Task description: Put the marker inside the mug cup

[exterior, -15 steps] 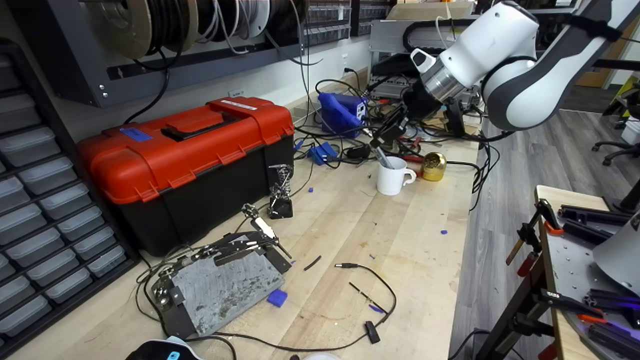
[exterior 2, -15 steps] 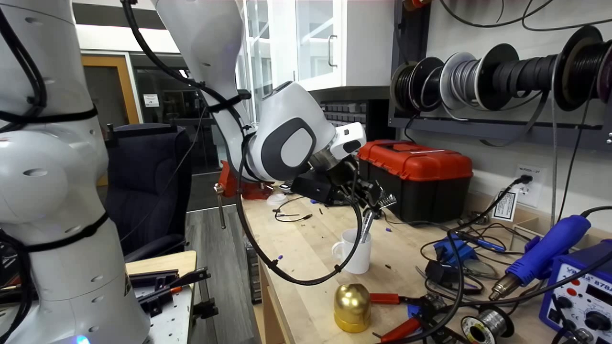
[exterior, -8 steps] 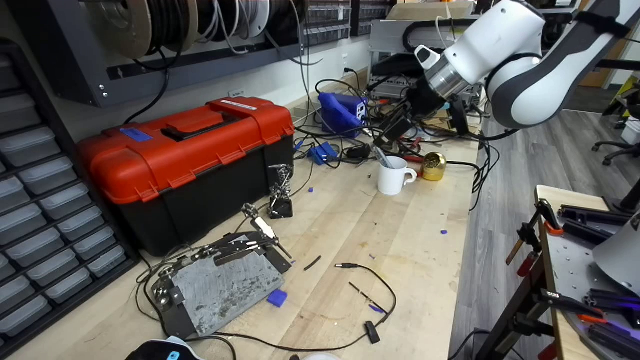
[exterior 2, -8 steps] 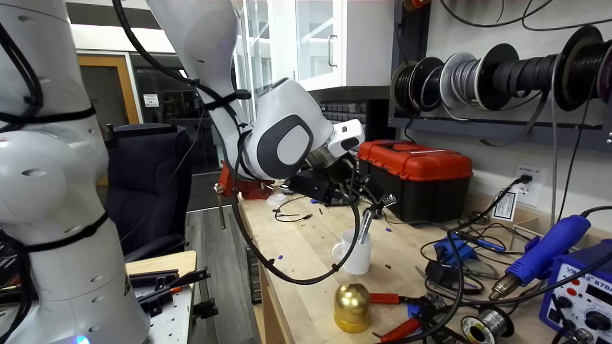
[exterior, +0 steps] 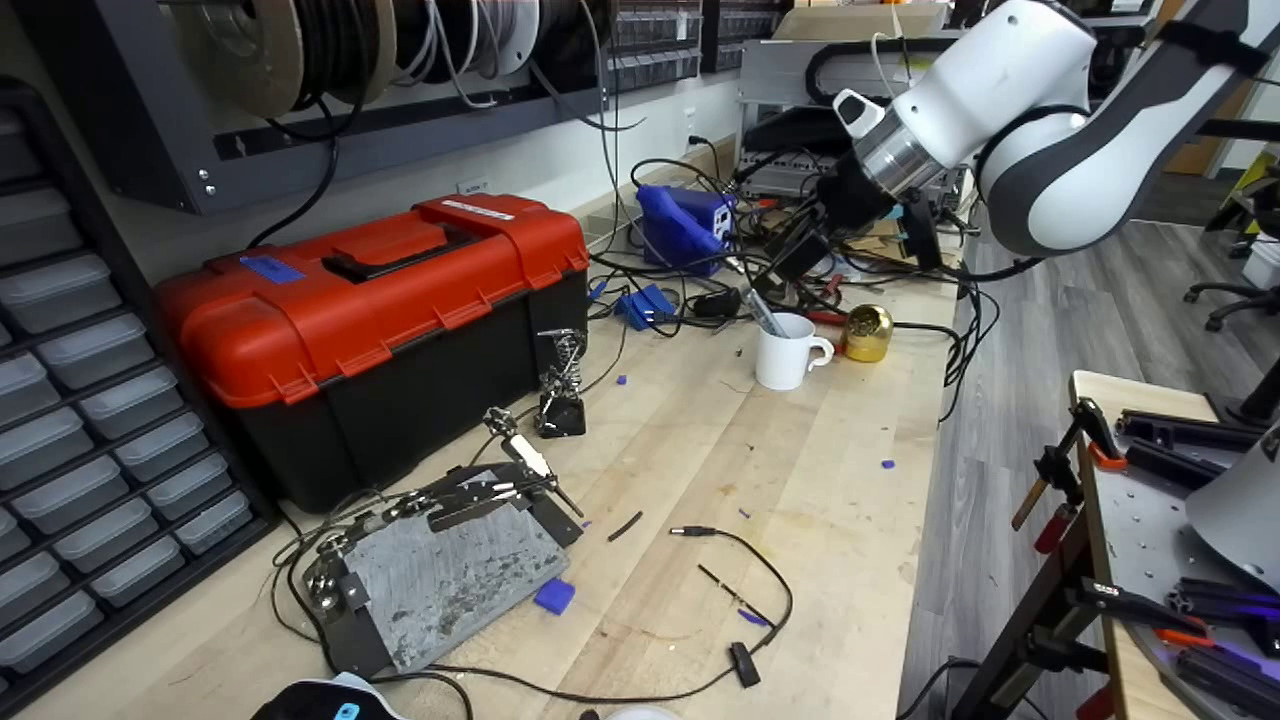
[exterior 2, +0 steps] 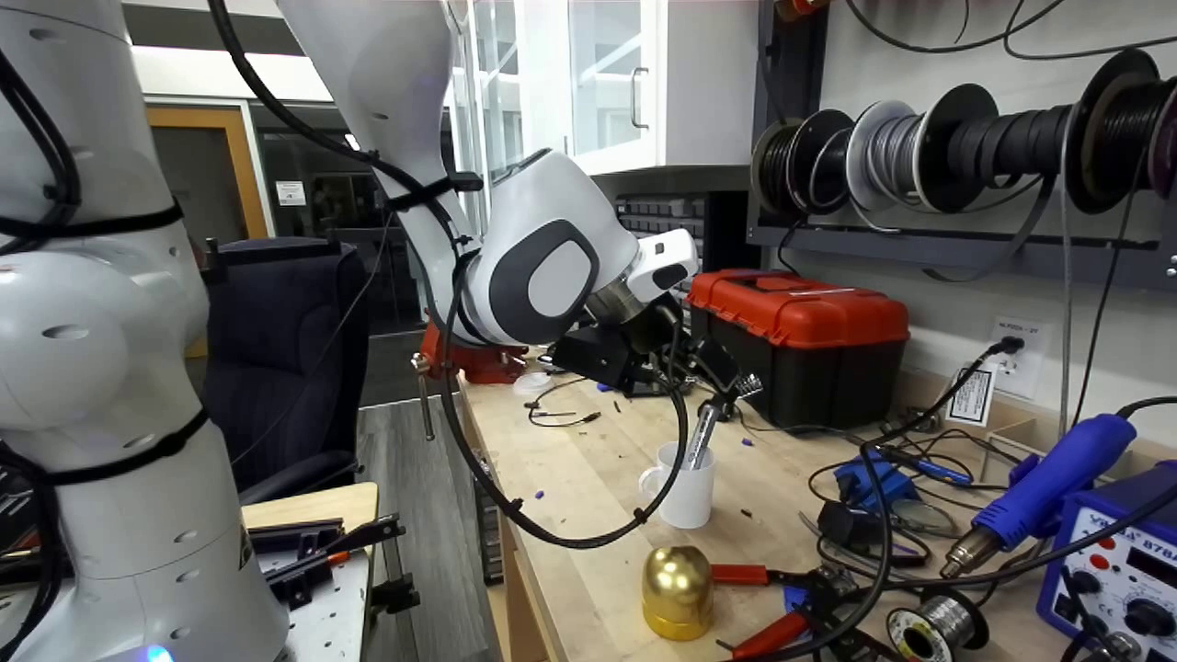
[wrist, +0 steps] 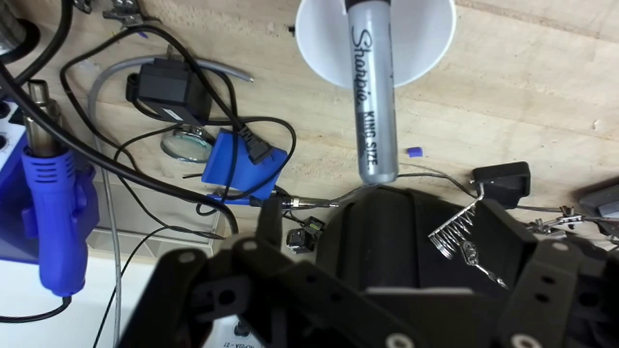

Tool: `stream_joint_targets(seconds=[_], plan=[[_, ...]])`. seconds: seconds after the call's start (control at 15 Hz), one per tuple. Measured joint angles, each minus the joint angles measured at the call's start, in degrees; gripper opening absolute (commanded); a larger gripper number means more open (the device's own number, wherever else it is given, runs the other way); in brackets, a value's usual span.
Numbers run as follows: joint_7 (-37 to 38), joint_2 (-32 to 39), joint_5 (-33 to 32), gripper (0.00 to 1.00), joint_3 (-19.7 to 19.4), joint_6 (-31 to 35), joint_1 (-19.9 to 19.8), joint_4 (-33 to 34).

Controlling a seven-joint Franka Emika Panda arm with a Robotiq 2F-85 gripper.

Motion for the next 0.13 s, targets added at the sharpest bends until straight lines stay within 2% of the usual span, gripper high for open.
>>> stream_joint_targets(seconds=[0.13], plan=[[0.0,0.0,0.0,1.0,0.0,0.0,0.0,0.0]])
